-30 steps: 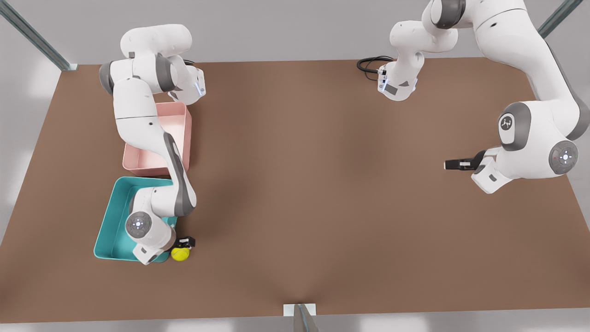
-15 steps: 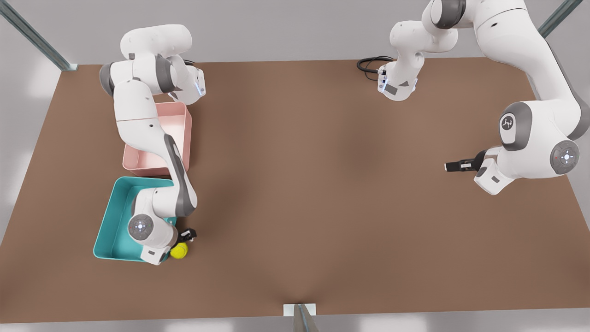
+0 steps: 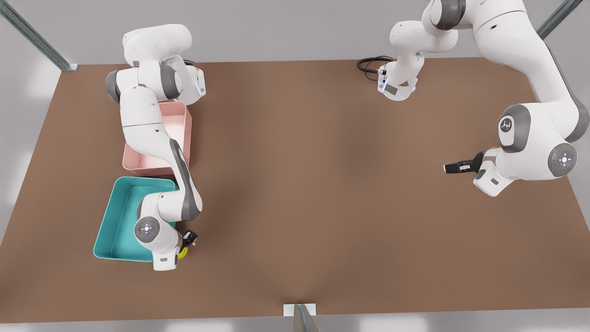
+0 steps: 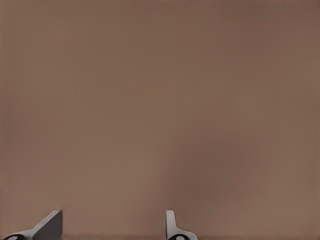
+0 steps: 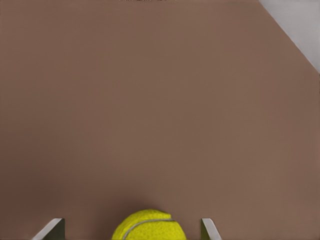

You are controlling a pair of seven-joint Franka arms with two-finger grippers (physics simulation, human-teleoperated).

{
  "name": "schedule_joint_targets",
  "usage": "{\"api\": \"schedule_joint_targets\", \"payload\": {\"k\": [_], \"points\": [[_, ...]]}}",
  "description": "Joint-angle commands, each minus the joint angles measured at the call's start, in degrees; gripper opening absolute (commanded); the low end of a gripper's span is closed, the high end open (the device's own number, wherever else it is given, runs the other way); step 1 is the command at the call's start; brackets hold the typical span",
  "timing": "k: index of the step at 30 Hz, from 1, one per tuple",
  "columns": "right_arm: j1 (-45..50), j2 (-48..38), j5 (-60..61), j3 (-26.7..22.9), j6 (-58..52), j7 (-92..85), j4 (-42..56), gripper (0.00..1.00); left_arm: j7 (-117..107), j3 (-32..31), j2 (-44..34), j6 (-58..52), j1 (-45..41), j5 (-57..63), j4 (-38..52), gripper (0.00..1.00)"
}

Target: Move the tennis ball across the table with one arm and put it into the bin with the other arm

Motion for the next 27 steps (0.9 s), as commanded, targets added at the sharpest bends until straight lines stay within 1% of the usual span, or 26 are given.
{"api": "schedule_joint_targets", "payload": {"k": [1, 9, 21, 27], "points": [[0.0, 0.1, -0.2, -0.1, 1.5, -25.4, 0.3, 1.00, -2.2, 0.0, 0.0, 0.0, 0.0, 0.0, 0.0, 1.00], [-0.1, 0.8, -1.0, -1.5, 1.5, -25.6, 0.3, 1.00, -2.2, 0.0, 0.2, -0.1, 0.0, 0.0, 0.0, 1.00], [-0.2, 1.0, -0.6, -1.3, 1.1, -25.3, -1.2, 1.00, -2.2, -0.1, 0.3, -0.8, -0.2, 0.0, 0.0, 1.00], [-0.3, 1.2, -0.8, -1.5, 1.0, -25.0, -2.9, 1.00, -2.1, -0.4, 0.4, -1.7, -0.3, 3.0, 0.3, 1.00]]}}
